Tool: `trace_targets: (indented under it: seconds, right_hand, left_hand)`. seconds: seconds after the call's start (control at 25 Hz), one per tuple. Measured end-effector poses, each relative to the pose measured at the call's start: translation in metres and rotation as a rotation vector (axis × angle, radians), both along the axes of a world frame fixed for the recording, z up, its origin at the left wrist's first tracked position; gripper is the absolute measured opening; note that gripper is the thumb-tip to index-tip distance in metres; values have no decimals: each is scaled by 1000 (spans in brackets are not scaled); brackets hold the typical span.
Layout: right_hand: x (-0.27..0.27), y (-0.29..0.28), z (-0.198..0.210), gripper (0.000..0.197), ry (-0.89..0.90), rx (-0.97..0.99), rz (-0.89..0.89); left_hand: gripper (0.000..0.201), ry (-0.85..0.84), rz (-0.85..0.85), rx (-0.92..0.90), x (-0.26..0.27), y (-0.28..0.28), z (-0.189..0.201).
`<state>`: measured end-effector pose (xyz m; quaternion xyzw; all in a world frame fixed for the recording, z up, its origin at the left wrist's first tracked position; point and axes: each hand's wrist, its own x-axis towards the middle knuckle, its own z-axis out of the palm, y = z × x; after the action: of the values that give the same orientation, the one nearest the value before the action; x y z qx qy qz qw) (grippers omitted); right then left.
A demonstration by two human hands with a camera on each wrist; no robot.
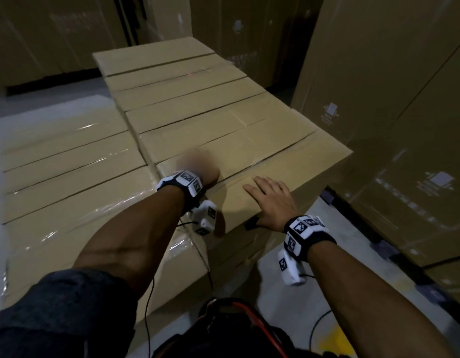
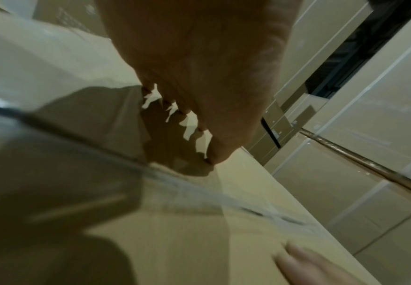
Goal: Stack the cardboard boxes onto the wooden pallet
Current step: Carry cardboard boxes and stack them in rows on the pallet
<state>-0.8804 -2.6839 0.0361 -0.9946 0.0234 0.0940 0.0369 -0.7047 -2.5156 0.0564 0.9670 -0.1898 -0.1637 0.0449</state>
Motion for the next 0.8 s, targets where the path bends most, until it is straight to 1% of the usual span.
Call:
trace_targets:
  seconds: [0.2, 0.28, 0.36, 0.44, 0.52, 0.6, 0.64, 0.72, 0.8]
  right_hand:
    - [-11, 9, 13, 92, 26, 34, 3]
    - [-18, 11, 22, 88, 51, 95, 14]
    - [-25, 13, 32, 79, 44, 185, 10]
    - [-30, 12, 38, 67, 21, 321, -10]
    - [-29, 10, 42, 55, -11, 459, -69]
    - [-24, 8, 47, 47, -39, 505, -104]
    - [-19, 8, 50, 45, -44, 511, -116]
    - [-5, 5, 58, 45, -23, 547, -139]
    - [13, 3, 63, 47, -4, 582, -173]
  left_hand:
    - [59, -52, 95, -24, -41, 42, 4]
    - [56, -30, 161, -43, -56, 58, 4]
    - [53, -3, 227, -92, -68, 69, 6]
    - [52, 44, 266, -179, -79, 76, 6]
    - [54, 51, 333, -295, -86, 82, 2]
    - [65, 67, 429, -445, -91, 86, 2]
    - [67, 83, 488, -518, -89, 88, 0]
    - [59, 117, 602, -605, -85, 88, 3]
    - [61, 165, 706, -687, -75, 88, 5]
